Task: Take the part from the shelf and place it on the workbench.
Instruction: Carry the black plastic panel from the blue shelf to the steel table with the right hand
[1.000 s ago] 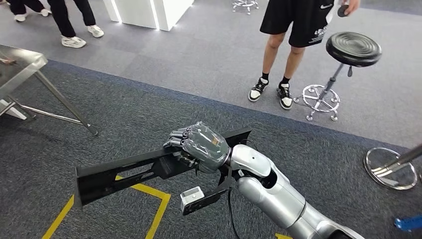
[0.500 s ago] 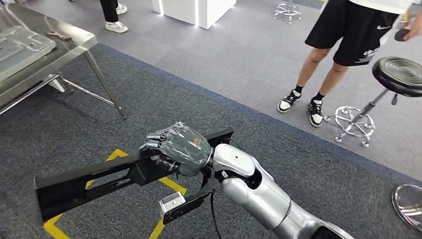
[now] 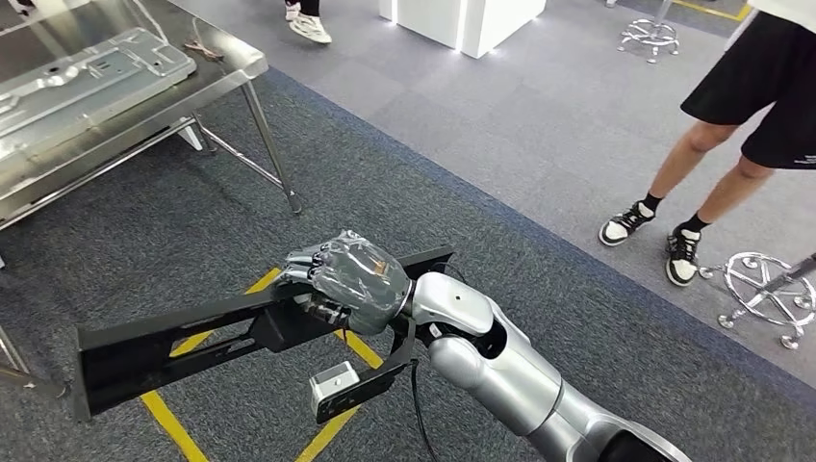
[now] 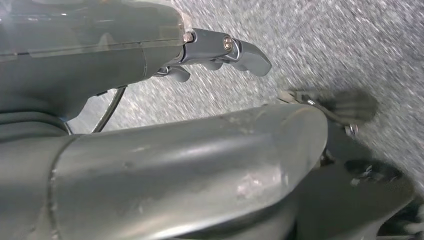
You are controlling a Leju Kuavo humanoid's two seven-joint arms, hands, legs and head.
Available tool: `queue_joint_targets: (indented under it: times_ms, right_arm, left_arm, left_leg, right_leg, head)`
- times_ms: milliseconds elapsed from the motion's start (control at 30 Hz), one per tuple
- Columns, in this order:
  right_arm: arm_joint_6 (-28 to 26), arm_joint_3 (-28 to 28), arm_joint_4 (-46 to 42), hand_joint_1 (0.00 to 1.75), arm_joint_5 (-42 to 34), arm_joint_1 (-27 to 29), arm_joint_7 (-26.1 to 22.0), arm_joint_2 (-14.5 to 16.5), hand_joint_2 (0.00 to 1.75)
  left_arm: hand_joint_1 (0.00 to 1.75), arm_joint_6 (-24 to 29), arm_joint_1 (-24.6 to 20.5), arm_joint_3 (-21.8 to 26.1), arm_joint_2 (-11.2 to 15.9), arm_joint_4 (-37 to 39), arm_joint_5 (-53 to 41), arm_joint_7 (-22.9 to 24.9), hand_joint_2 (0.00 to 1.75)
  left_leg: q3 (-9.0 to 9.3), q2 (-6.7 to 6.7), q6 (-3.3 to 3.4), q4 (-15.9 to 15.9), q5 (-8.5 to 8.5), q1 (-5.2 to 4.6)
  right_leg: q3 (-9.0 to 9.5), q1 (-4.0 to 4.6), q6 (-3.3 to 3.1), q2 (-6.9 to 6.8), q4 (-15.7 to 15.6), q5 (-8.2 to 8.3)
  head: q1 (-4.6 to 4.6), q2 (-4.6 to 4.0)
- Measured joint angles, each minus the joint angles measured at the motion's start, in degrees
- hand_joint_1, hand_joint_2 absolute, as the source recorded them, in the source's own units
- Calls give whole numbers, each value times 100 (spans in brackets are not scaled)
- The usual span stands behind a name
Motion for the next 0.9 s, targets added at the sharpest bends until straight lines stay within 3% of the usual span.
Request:
queue_joint_targets:
  times_ms: [67, 100, 167, 233, 300, 367, 433, 467, 500, 567, 600, 633, 667, 733, 800, 867, 900]
  right_arm:
    - [1, 3, 15, 175, -1, 0, 0, 0, 175]
    - [1, 5, 21, 175, -1, 0, 0, 0, 175]
    - [1, 7, 25, 175, -1, -2, 0, 0, 175]
    - [1, 7, 27, 175, -1, -7, 0, 0, 175]
    - [0, 11, 28, 175, -1, -16, -1, 1, 175]
    - [1, 16, 28, 175, -2, -33, -2, 4, 175]
    - [2, 18, 29, 175, -14, -76, -5, 9, 175]
    - [2, 17, 32, 175, -22, -101, -6, 10, 175]
    - [3, 12, 40, 175, -29, -119, -7, 7, 175]
    - [5, 3, 69, 175, -33, -132, -5, -2, 175]
    - [7, -1, 83, 175, -34, -131, -4, -4, 175]
    - [7, -1, 91, 175, -35, -133, -4, -5, 175]
    - [7, -1, 96, 175, -36, -139, -4, -6, 175]
    - [7, -4, 99, 175, -39, -153, -4, -7, 175]
    - [7, -11, 106, 175, -45, -166, -4, -8, 175]
    - [7, -14, 110, 175, -48, -187, -5, -7, 175]
    - [9, -14, 112, 175, -49, -201, -6, -5, 175]
  left_arm:
    - [0, 0, -12, 1, 11, 20, 0, -1, 0]
    - [0, 0, -10, 1, 16, 28, 0, -1, 0]
    - [0, 0, 0, 4, 25, 38, 0, 0, 0]
    - [0, 0, -11, 6, 31, 44, 0, -2, 0]
    - [0, 0, -28, 11, 34, 51, 0, -5, 0]
    - [0, 3, -25, 27, 39, 60, 1, -8, 0]
    - [0, 25, -25, 44, 44, 68, 1, -13, 0]
    - [0, 38, -34, 50, 48, 70, 2, -15, 0]
    - [0, 47, -46, 54, 53, 73, 1, -17, 0]
    - [0, 52, -66, 57, 60, 81, 1, -17, 0]
    - [0, 53, -69, 58, 61, 85, 0, -16, 0]
    - [0, 54, -68, 59, 62, 89, 0, -16, 0]
    - [0, 54, -67, 61, 63, 90, 1, -16, 0]
    - [0, 55, -73, 64, 64, 96, 1, -17, 0]
    - [0, 56, -79, 66, 67, 103, 1, -17, 0]
    - [0, 64, -65, 69, 75, 114, -9, -17, 0]
    - [0, 74, -55, 74, 82, 121, -21, -18, 0]
  left_leg:
    - [-352, 108, -53, 600, -170, 44]
    - [-390, 134, -74, 622, -98, 62]
    - [-109, 255, -87, 15, 303, 83]
    - [258, 485, -49, -700, 556, 42]
    - [360, 544, 16, -922, 546, -7]
    - [367, 400, 88, -950, 551, 3]
    - [407, 272, 162, -995, 566, 29]
    - [422, 216, 194, -1010, 575, 44]
    - [422, 150, 216, -1011, 574, 36]
    - [423, -4, 244, -1007, 570, 18]
    - [429, -91, 248, -1003, 567, 9]
    - [439, -181, 246, -999, 562, 3]
    - [453, -272, 239, -992, 556, -1]
    - [456, -439, 211, -967, 536, -3]
    - [418, -568, 155, -955, 530, 17]
    - [387, -676, 80, -969, 535, 38]
    - [375, -613, 44, -941, 513, 32]
  right_leg:
    - [20, 5, 0, -162, 4, -33]
    - [34, 1, 10, -240, 8, -52]
    - [88, -8, 47, -382, 15, -102]
    - [145, 11, 106, -502, 21, -159]
    - [183, 44, 173, -609, 17, -197]
    - [233, 39, 245, -673, 6, -233]
    - [189, 7, 299, -441, 193, -383]
    - [69, -6, 309, -265, 451, -535]
    - [-131, -3, 308, -120, 841, -724]
    - [-553, 8, 299, -29, 1573, -968]
    - [-675, 12, 290, -18, 1725, -938]
    - [-668, 13, 273, -4, 1605, -768]
    - [-559, 13, 248, 50, 1272, -508]
    - [-257, 0, 192, 311, 468, -87]
    - [-118, 6, 163, 474, 109, 0]
    - [-88, 14, 136, 379, 63, -5]
    - [-57, 4, 109, 311, 26, 0]
  head:
    - [1, 0]
    - [1, 0]
    - [1, 0]
    - [1, 0]
    - [2, 0]
    - [2, 0]
    - [2, 0]
    - [2, 0]
    - [2, 0]
    - [3, 0]
    - [3, 0]
    - [3, 0]
    - [3, 0]
    - [3, 0]
    - [3, 0]
    - [3, 0]
    - [3, 0]
